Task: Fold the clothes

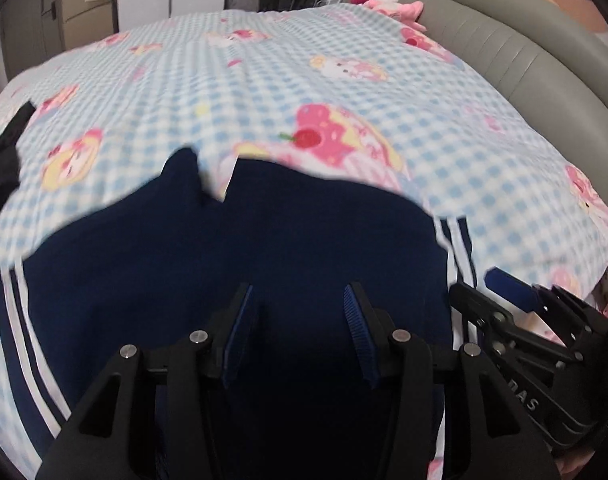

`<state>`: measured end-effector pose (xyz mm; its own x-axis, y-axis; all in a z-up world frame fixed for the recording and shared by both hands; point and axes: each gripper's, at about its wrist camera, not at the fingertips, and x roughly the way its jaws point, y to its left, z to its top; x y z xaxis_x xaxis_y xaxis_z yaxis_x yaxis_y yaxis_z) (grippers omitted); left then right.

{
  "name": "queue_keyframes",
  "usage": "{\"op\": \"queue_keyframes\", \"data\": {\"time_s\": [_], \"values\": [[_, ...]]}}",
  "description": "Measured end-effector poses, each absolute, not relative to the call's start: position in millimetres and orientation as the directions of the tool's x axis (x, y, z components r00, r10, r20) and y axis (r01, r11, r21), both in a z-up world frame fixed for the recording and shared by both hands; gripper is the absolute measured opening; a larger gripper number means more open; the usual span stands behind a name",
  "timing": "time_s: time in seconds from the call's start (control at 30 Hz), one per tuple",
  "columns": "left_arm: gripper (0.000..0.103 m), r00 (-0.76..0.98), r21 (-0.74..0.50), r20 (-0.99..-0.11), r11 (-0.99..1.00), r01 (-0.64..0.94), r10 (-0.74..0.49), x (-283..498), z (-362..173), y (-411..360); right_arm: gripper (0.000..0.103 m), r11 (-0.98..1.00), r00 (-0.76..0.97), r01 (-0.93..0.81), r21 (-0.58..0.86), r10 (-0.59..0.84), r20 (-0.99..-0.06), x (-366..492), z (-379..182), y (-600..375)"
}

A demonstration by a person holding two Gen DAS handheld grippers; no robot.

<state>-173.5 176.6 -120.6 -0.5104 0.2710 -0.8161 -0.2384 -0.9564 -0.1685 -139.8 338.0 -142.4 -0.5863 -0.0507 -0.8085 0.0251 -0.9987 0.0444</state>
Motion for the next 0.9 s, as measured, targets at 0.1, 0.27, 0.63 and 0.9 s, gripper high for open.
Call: {"op": "queue_keyframes", "data": {"time_s": [0.1, 0.27, 0.63, 0.9], "values": [[0.048, -0.478, -0.183, -0.841, -0.965, -0.186, 0.251, -170.3, -138.7, 161.4, 0.047, -0.998, -0.547, 0.062, -0.001, -0.034, -0.836, -133.7, -155.1, 316.4], [0.048, -0.445, -0.261, -0.841, -0.952, -0.162, 0.306, -158.9, -144.6, 143.6, 0.047, -0.993, -0.494, 0.098, -0.068, 0.011, -0.869, -129.4, -161.8, 306.7], [0.048, -0.532, -0.244, -0.827, -0.969, 0.047, 0.183, -143.1, -132.2, 73.8, 0.049, -0.983, -0.537, 0.179, 0.04, -0.131, -0.833, -150.0, -126.7, 269.2], [0.048, -0.467, -0.294, -0.849, -0.955, 0.033, 0.246, -104.0, -162.7, 44.9, 0.049, -0.999, -0.527, 0.016, -0.048, 0.032, -0.849, -107.5, -159.8, 263.8]]}}
